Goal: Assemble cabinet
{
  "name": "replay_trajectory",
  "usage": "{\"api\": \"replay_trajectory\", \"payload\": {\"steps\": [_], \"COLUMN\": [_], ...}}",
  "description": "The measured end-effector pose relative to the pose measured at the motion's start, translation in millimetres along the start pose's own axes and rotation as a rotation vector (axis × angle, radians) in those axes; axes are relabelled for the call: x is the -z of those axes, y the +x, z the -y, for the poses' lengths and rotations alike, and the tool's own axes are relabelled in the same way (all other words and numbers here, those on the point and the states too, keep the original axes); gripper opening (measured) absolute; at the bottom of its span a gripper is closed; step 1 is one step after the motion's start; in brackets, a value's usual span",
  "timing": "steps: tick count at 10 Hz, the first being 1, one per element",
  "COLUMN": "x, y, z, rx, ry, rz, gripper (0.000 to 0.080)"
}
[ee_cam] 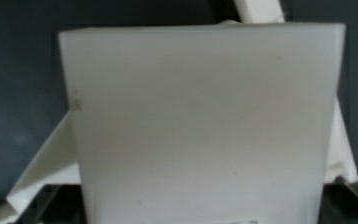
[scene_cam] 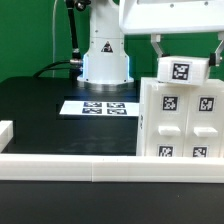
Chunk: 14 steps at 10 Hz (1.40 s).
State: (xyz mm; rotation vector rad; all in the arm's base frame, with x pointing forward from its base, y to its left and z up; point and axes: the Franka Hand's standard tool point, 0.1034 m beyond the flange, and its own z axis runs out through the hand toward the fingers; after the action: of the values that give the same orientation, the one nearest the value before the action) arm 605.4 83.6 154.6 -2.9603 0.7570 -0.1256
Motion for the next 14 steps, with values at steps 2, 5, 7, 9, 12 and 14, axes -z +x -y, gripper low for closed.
{"api": "replay_trajectory", "payload": {"steps": [2, 5, 7, 9, 12, 14], "x": [-0.3, -0.9, -1.6, -1.9, -2.6, -2.6], "y": [-0.6, -2.9, -4.9, -5.5, -0.2, 0.8], "z": [0.8, 4.1, 6.6, 10.0, 15.2, 16.3], "rx": [-0.172, -0.497, -0.692, -0.928, -1.243, -1.26], "ry": [0.002, 0.017, 0.026, 0.054, 0.111, 0.12], "rz": [0.002, 0.016, 0.025, 0.008, 0.009, 0.008], "gripper": [0.0563, 0.0564, 0.0564, 0.0564, 0.0564, 0.0564]}}
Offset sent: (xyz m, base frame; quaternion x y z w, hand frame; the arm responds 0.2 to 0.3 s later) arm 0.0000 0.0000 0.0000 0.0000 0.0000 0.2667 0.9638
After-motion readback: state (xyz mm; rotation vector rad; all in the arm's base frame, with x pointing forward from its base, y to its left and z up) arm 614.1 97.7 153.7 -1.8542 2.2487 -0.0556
